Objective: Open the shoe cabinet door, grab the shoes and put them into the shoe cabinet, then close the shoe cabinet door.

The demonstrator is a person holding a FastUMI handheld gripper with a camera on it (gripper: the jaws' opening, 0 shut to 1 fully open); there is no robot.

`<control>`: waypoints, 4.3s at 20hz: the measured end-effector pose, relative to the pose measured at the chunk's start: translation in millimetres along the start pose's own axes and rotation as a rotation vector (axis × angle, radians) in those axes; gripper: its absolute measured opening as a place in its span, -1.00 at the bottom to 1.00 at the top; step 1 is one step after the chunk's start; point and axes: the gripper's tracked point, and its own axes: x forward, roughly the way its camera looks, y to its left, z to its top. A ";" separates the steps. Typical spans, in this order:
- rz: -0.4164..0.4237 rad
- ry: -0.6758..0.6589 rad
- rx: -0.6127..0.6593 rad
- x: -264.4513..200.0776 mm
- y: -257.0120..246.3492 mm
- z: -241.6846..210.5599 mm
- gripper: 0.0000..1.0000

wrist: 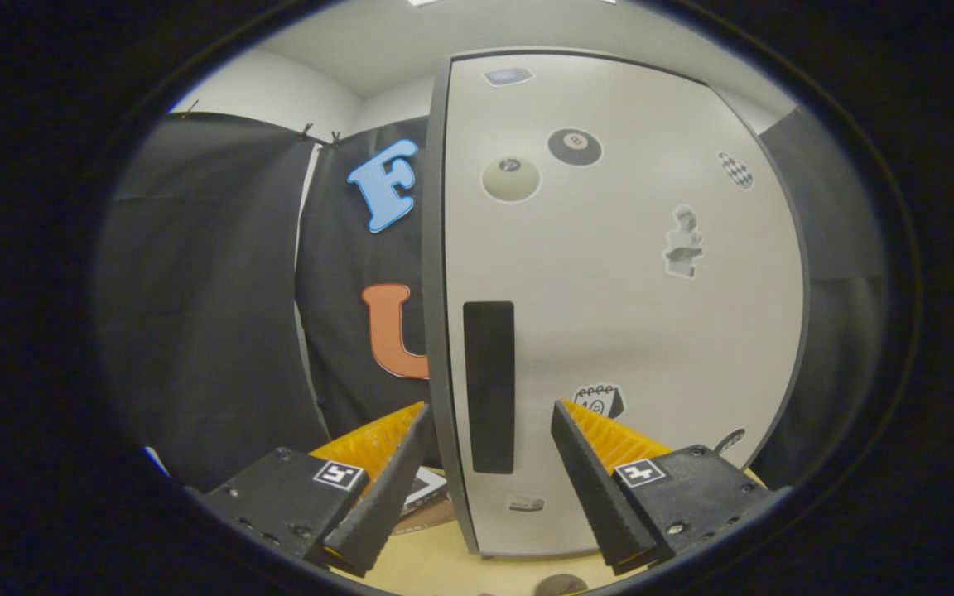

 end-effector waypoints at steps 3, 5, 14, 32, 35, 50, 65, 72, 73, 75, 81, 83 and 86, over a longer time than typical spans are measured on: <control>-0.041 0.013 -0.018 13.0 -9.9 -9.1 0.55; -0.022 0.032 -0.009 21.7 -9.9 -16.4 0.33; 0.010 0.020 -0.050 23.1 -6.6 -21.4 -0.32; 0.246 0.054 -0.033 -72.3 -15.3 -21.2 -0.42; 0.273 0.059 -0.021 -78.1 -21.0 -21.6 -0.45; 0.376 0.057 0.005 -132.9 -49.3 -22.4 -0.63; 0.187 0.036 0.033 -208.6 -172.6 -15.3 -0.65; -0.069 -0.010 -0.059 -210.5 -264.8 -6.5 -0.85; -0.023 -0.003 0.000 -212.7 -262.3 -6.6 -0.90; 0.065 0.014 0.093 -214.2 -251.9 -11.3 -0.76; 0.041 0.002 0.069 -215.6 -261.2 -10.3 -0.76; 0.015 -0.005 0.039 -216.8 -266.1 -9.7 -0.76; -0.024 -0.034 -0.010 -219.8 -270.5 -10.5 -0.76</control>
